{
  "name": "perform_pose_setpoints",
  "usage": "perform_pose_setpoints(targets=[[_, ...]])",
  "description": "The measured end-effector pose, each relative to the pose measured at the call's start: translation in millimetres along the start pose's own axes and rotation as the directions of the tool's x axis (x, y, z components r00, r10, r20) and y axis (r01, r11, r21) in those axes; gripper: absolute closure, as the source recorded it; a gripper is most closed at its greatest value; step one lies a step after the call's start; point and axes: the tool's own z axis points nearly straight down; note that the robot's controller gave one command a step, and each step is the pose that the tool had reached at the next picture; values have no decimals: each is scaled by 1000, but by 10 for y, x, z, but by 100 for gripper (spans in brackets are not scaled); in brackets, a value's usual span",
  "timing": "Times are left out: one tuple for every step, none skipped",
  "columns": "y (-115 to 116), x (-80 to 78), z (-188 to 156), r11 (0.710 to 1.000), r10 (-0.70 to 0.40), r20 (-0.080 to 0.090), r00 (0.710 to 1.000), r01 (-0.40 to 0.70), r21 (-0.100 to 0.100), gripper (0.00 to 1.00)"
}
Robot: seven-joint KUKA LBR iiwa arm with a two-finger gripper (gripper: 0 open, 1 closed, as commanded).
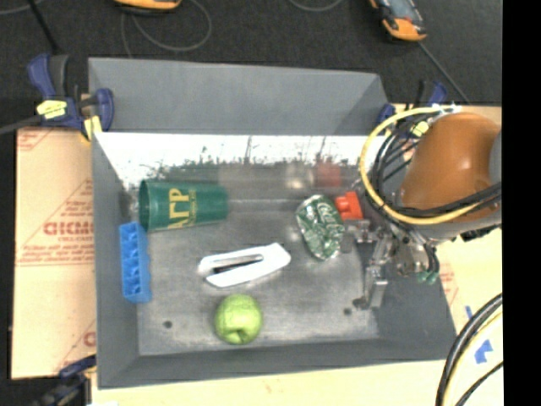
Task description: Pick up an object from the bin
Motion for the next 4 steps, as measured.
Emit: perform_pose_setpoints(targets=[[3, -16, -41, 1000, -2, 7, 1000, 2, 1, 0], [212, -324, 357, 1000, 10, 18, 1000, -10, 2, 0], [743, -425, 754, 996, 85, 6, 996, -85, -1, 0], [858, -859, 988, 999, 45, 9, 999, -45, -1, 0]])
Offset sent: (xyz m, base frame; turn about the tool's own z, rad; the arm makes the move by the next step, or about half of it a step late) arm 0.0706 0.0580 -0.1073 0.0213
